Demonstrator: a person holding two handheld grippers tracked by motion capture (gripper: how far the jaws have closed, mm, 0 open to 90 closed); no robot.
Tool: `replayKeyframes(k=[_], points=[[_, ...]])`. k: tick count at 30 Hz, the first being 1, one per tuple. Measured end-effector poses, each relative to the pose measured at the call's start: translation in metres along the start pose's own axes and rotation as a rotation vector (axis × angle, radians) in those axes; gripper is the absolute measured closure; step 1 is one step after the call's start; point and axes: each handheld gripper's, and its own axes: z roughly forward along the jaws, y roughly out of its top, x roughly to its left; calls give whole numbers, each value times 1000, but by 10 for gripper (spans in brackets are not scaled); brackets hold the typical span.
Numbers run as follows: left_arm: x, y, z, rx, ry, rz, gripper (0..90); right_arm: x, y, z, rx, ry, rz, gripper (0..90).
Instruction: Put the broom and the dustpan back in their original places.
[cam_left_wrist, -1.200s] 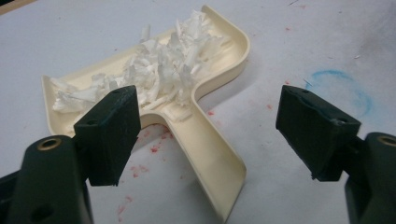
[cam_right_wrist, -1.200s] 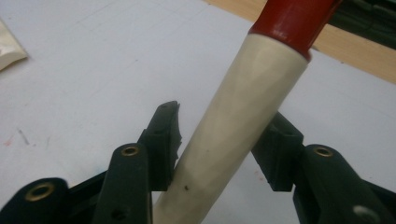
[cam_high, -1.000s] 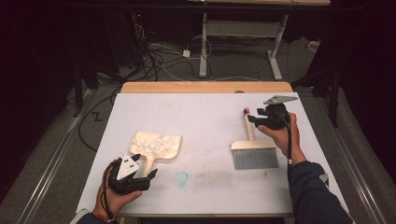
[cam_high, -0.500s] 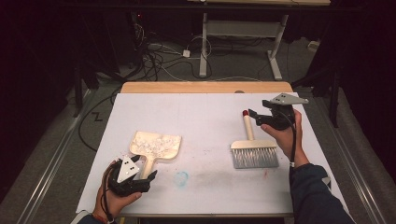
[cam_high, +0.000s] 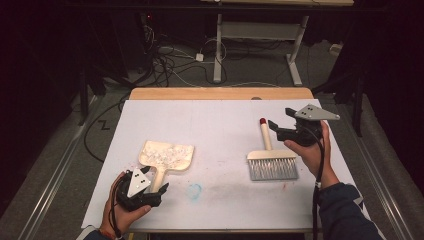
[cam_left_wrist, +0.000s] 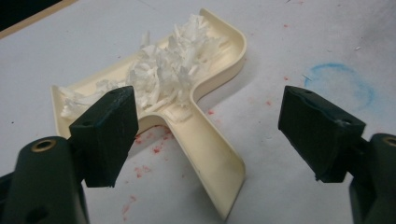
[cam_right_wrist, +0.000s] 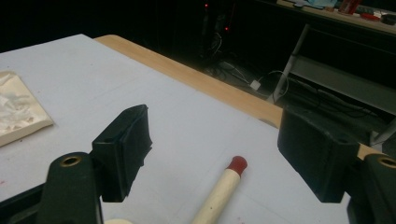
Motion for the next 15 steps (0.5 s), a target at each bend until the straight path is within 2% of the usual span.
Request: replayKeyframes(k=[7, 10, 15], points=[[0, 1, -1, -3, 4, 2, 192, 9, 0, -9, -1, -9, -17, 229], [-1, 1, 0, 0, 5, 4, 193, 11, 0, -15, -25, -16, -39, 233], [0, 0, 0, 0, 2, 3, 193, 15, -4, -23, -32, -18, -55, 229]])
